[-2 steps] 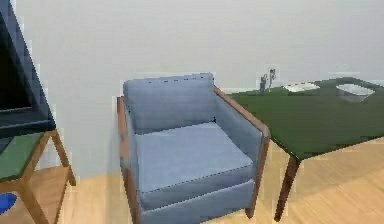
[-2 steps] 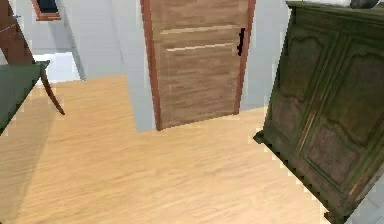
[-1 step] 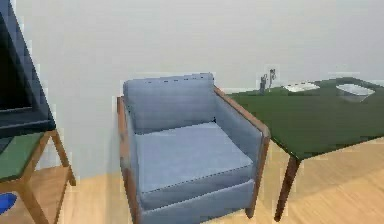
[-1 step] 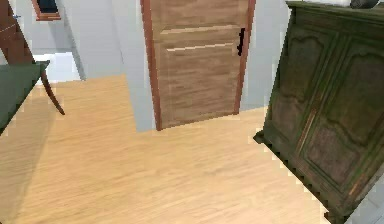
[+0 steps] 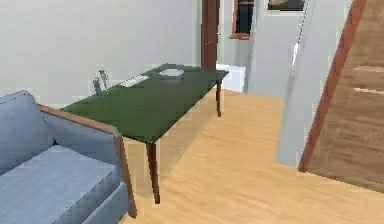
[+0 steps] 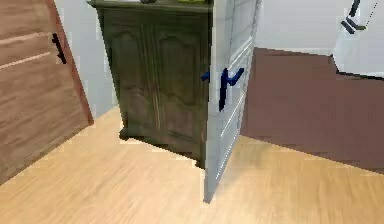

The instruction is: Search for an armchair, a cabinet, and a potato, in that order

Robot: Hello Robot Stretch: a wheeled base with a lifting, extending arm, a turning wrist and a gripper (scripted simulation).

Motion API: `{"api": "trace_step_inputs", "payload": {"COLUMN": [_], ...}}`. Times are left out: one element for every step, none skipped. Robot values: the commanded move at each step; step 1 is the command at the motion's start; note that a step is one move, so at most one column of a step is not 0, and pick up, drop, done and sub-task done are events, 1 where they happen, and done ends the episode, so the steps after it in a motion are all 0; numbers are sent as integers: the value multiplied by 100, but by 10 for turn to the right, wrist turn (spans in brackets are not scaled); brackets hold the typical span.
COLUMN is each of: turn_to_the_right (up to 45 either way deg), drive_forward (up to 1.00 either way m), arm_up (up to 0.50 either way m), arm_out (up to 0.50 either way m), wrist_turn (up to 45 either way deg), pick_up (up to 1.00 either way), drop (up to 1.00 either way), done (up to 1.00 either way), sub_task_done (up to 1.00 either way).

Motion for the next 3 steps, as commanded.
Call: {"api": "trace_step_inputs", "payload": {"turn_to_the_right": [450,450,300], "drive_forward": [0,0,0], "arm_up": [0,0,0], "arm_out": [0,0,0], "wrist_turn": [0,0,0], "pick_up": [0,0,0], "drop": [0,0,0], "done": [0,0,0], "sub_task_done": [0,0,0]}}
